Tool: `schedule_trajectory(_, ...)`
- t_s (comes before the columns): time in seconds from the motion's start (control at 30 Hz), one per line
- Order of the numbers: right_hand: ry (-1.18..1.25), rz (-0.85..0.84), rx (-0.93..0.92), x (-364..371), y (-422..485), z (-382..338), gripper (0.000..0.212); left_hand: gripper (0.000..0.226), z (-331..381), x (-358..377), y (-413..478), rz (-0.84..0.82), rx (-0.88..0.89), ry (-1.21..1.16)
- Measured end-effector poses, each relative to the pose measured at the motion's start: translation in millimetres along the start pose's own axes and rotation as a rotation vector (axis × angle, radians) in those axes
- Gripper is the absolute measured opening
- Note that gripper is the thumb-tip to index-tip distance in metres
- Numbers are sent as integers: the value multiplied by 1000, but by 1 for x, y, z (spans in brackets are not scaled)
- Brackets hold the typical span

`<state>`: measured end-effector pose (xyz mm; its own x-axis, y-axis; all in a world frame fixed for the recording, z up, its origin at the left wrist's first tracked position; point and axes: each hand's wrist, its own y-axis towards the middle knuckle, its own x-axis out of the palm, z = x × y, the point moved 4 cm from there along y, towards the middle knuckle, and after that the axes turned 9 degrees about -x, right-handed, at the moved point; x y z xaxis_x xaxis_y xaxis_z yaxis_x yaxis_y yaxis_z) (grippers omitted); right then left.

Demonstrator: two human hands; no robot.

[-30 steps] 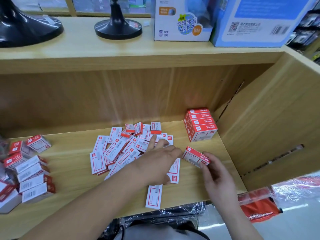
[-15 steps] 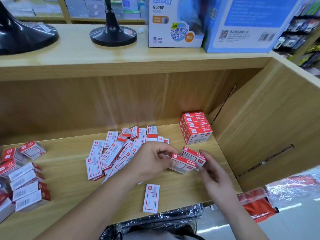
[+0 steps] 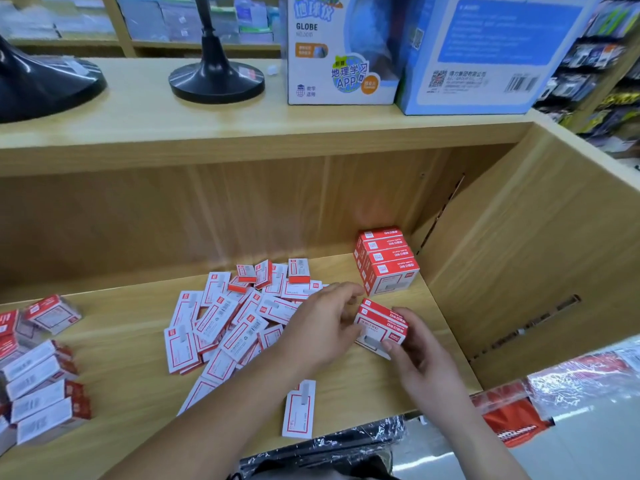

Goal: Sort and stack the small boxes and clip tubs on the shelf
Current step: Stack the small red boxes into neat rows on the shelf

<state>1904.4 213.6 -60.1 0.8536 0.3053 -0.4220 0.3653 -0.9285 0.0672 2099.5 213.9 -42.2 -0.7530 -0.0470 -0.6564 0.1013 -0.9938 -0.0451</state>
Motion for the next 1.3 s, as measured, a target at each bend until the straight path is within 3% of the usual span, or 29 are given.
schedule_trajectory(0.1,-24,-13,-10,1,-1,1,45,60,-3,3,4,-95,74,74)
schedule_trajectory(0.2,-9,-25,-5,1,0,4,50,42,-1,3,3,-120,116,51)
schedule_trajectory(0.33,20,84,-25,3,13,-9,61,33,-7,-26,3,30,105,-18)
schedule_trajectory(0.43,-31,159,-45,-1,30,-22,34,32,-18,-63,20,233,2,-27)
schedule_trajectory(0.53,-27,143,-62,1,46,-33,14,30,-19,-77,42,310,-11,50)
schedule_trajectory(0.87,50,84,12,5,55,-13,16,36,-37,-45,82,294,-138,76)
schedule_trajectory(0.97,28,58,13,10,58,-13,11,44,-40,-45,80,337,-106,186)
schedule_trajectory(1.1,-45,12,13,19,60,-13,8,36,-40,-49,72,467,-24,448)
schedule_trajectory(1.3,-111,-53,33,21,63,-5,10,38,-41,-48,77,417,-92,670)
